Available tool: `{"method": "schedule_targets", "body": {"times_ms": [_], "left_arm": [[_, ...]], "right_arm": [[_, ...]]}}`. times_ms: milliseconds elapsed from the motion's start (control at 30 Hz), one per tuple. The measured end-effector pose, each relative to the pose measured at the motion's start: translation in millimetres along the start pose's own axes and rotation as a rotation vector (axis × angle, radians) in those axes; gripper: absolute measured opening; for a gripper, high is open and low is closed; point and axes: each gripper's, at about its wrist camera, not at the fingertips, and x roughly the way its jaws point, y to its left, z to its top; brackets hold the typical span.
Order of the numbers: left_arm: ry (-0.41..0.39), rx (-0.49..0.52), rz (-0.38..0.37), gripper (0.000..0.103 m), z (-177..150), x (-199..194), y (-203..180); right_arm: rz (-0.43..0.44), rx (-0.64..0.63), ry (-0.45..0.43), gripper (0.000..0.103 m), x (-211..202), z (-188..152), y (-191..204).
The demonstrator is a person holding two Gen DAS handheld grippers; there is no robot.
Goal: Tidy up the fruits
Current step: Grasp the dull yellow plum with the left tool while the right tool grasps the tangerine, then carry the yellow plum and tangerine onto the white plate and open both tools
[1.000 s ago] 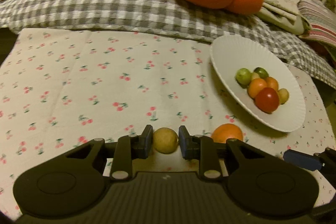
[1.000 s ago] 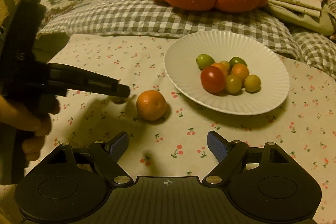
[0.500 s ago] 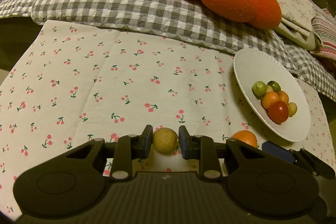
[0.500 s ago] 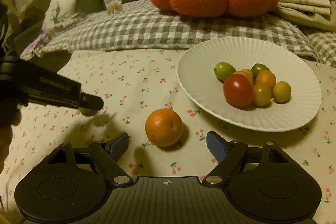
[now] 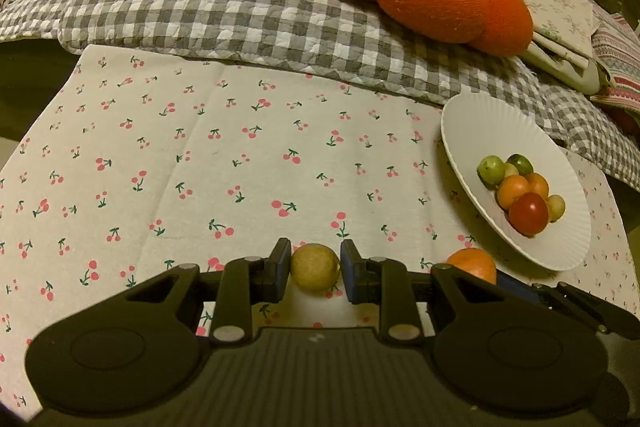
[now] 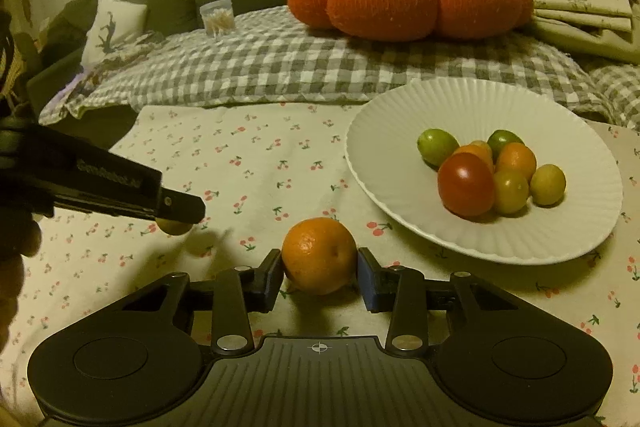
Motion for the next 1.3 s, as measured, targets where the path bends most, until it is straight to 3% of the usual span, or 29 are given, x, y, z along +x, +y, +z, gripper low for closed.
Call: {"method": "schedule_targets", "body": {"times_ms": [333,833,1300], "left_arm": [[-0.024,0.046,0.01,0.025,0,-2,-8],[-0.078,0.082,0.005,0.025,2,-10,-16],[-0.203,0.178,-0.076,0.025,7,-17,-50]], "right_arm": [[-0.006,0.024,0.015,0.038,-10,7,-1],[0.006,0.065,-0.034,0.038,-40,29,-9],[-0.037,0.139,-0.094,0.038,-64,45,-38]]}}
